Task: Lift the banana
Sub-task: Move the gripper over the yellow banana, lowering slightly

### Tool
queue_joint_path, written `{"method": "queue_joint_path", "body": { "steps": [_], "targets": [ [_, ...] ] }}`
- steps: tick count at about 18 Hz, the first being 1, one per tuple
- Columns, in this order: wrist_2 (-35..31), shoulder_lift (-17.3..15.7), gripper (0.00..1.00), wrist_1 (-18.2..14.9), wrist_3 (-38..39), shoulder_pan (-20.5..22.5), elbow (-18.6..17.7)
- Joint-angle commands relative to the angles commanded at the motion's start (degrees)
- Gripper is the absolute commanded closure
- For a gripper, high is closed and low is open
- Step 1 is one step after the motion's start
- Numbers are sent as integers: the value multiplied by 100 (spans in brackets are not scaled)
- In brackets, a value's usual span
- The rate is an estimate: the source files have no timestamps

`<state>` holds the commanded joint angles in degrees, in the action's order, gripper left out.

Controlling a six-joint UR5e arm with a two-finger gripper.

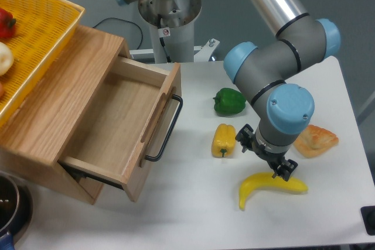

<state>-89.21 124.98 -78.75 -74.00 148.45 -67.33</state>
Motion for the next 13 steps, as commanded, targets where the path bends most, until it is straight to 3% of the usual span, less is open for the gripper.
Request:
{"method": "queue_joint_path", "body": {
  "steps": [13],
  "targets": [
    [123, 141, 0, 35, -79, 175, 70]
  ]
}}
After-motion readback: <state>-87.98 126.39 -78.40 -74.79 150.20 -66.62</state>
